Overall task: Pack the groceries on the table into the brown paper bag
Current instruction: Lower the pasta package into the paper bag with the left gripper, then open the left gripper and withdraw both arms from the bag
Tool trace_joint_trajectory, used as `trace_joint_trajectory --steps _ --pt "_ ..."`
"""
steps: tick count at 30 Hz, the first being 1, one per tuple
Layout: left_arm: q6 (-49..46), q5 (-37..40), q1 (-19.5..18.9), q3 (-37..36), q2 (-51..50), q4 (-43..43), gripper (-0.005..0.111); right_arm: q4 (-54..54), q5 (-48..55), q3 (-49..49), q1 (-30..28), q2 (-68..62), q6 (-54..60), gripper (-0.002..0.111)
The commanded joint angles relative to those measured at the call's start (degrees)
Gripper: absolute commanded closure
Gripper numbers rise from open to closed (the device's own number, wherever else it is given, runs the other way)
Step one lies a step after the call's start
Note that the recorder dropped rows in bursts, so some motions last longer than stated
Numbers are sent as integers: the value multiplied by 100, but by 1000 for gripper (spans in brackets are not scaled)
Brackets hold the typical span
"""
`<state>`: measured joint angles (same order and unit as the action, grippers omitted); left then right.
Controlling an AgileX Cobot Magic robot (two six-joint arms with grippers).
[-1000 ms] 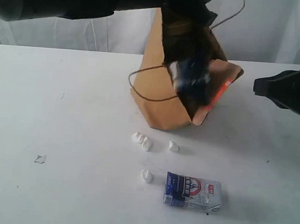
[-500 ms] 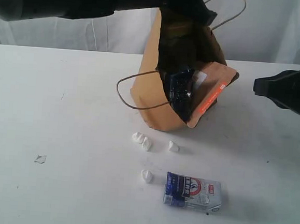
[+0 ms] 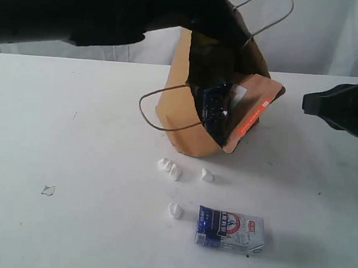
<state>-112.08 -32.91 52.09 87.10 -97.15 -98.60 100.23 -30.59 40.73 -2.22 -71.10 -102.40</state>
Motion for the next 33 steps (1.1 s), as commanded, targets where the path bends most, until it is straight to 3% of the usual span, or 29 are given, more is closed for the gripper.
trace_joint_trajectory --steps 1,6,8,13,16,19,23,26,28,30,33 --pt "-127 110 282 -401 697 -134 107 -28 57 -12 3 5 219 108" --pt "177 -517 358 -1489 1657 -134 107 -28 -8 -12 3 63 219 108" --pt "287 -671 358 -2262 2346 -132 107 -28 -293 -12 3 123 229 108" --pt "503 -1352 104 -4787 4602 -98 107 -28 -3287 -12 3 106 575 108" --pt "1208 -1734 -178 -5911 5803 -134 107 -28 -3139 -12 3 106 596 108" --pt "1189 -2053 -276 -6501 7289 -134 107 -28 -2252 154 3 377 987 108" --pt "481 -2906 -276 -6482 8224 -134 107 -28 -543 520 3 927 1526 108" --pt "-267 -3347 -276 -6369 8897 -134 107 -28 2366 846 3 1279 1578 108" --pt "-534 -3334 -276 -6292 9272 -134 107 -28 4483 1019 3 1349 1469 108" --pt "-522 -3167 -276 -6206 9542 -134 107 -28 5943 1150 3 1359 1287 108" --pt "-522 -2435 -276 -6178 9715 -134 107 -28 6831 1348 3 1439 594 108"
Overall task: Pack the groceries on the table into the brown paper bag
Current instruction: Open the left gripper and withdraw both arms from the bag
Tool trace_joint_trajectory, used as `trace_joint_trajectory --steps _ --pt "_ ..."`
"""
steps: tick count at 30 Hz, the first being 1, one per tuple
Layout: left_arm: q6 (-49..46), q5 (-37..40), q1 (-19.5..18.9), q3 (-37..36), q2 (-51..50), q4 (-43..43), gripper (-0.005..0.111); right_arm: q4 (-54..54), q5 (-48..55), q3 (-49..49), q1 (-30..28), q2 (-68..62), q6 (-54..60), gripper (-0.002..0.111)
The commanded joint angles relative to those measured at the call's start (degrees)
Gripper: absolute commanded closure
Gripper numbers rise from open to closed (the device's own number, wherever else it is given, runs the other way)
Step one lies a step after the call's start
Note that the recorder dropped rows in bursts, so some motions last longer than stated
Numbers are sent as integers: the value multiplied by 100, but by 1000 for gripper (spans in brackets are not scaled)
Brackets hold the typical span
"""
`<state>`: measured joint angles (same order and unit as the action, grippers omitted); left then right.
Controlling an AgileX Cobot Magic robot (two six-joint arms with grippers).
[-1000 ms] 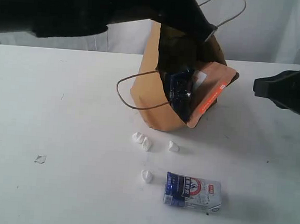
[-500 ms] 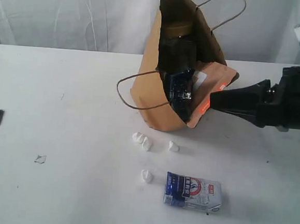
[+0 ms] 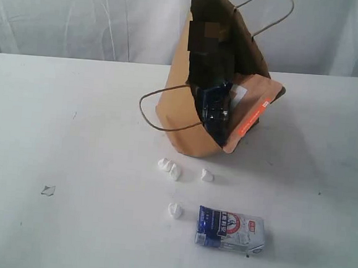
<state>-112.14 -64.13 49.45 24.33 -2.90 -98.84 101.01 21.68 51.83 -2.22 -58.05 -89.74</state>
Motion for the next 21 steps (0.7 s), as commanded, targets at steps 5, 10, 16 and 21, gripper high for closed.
trace_joint_trajectory --steps 5,10,16,21 --pt "-443 3086 -12 67 290 -111 107 -128 270 518 3 428 -3068 108" --pt "399 5373 -12 -389 115 -111 107 -107 -2646 1133 3 168 -2977 108" --pt "411 5642 -12 -1505 -247 -111 107 -107 -5655 1404 3 -347 -892 108" --pt "-11 4649 -12 -1687 -286 -111 107 -107 -5499 1017 3 -563 -277 108"
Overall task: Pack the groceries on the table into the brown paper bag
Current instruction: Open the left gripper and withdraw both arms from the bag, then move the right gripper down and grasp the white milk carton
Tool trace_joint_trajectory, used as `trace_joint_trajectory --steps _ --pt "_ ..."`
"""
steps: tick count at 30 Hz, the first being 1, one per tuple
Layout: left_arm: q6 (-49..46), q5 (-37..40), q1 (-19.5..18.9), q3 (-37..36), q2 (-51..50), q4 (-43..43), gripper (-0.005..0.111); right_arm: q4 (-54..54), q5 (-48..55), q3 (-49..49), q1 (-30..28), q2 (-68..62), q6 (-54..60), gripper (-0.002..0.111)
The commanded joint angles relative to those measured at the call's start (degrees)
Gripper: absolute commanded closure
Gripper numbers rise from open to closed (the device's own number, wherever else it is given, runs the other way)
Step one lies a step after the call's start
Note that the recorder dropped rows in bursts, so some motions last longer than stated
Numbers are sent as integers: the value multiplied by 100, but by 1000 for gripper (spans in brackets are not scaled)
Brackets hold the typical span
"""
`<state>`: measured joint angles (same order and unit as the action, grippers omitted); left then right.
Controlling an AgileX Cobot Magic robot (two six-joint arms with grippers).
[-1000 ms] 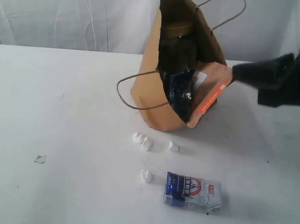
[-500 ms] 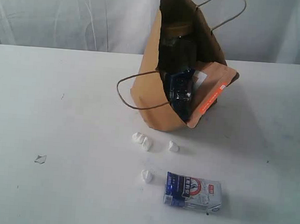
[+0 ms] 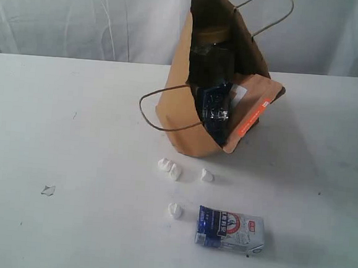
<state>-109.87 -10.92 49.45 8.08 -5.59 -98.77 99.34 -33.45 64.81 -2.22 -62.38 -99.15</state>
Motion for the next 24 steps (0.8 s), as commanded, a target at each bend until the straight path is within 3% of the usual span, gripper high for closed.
trace_joint_trajectory --steps 1,6,9,13,15,17,21,23,24 --pt "-239 -913 -12 -62 -17 -118 107 61 104 -425 3 -182 996 108" --pt "-239 -1452 -12 -62 -17 -118 107 61 1037 -1456 3 -329 2715 108" --pt "-239 -1228 -12 -62 -17 -118 107 61 2602 -2228 3 -477 3557 108" --pt "-239 -959 -12 -62 -17 -118 107 -294 6012 -2997 3 -906 3996 108" --pt "-239 -932 -12 -62 -17 -118 107 -1407 7267 -3025 3 -1108 4809 108" --pt "-239 -941 -12 -62 -17 -118 107 -2626 7704 -3014 3 -1259 6543 108" --pt "-239 -1029 -12 -62 -17 -118 107 -7343 7101 -2930 187 -1233 10805 108" --pt "-239 -1260 -12 -62 -17 -118 107 -9268 7798 -2755 427 -1254 13241 108" --pt "-239 -1409 -12 -62 -17 -118 107 -9934 8311 -2653 584 -1254 13920 108"
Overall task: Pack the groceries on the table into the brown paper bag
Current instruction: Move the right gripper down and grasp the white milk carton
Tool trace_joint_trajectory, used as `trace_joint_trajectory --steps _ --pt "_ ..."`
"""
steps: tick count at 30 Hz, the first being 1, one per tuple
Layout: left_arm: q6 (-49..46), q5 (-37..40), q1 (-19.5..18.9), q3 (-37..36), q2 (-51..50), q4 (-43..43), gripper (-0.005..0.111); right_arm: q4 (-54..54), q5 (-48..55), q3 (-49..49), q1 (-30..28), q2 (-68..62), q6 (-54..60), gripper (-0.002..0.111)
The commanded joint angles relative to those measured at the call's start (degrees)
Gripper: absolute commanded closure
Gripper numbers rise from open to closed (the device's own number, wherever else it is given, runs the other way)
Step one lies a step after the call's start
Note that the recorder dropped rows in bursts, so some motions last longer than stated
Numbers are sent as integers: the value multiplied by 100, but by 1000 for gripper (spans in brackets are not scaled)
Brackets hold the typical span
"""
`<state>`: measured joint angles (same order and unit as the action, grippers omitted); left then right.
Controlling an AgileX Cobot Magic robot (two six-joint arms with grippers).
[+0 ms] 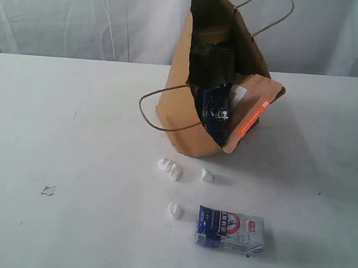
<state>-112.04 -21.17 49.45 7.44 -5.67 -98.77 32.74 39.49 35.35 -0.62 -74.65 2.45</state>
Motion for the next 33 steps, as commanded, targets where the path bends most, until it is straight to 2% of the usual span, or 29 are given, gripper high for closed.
trace_joint_trajectory --steps 1,6,9,11,15,18,21,23,25,27,33 --pt "-22 -539 -12 1 -8 -118 107 -3520 1402 402 583 -27 3882 108" --pt "-11 -864 -12 1 -8 -118 107 -3578 2271 1069 1406 -27 3733 108" --pt "80 -862 -12 1 -8 -118 107 -3578 2315 1497 1969 -222 4016 108" --pt "80 -873 -12 1 -8 -118 107 -3594 2180 1633 2269 -475 4601 108" --pt "80 -873 -12 1 -8 -118 107 -3906 1792 1660 2615 -828 5322 105" --pt "80 -873 -12 1 -8 -118 107 -4226 1667 1660 2745 -881 5341 88" --pt "80 -878 -12 1 -8 -118 107 -4376 1360 1660 2805 -881 5661 58" --pt "80 -878 -12 1 -8 -118 107 -4400 855 1660 2864 -881 5690 34" --pt "80 -878 -12 1 -8 -118 107 -4490 350 1660 2907 -909 5690 19" --pt "80 -878 -12 1 -8 -118 107 -4748 -33 1660 2958 -964 5690 13" --pt "80 -878 -12 1 -8 -118 107 -5783 -2 1660 2958 -1342 5690 13"
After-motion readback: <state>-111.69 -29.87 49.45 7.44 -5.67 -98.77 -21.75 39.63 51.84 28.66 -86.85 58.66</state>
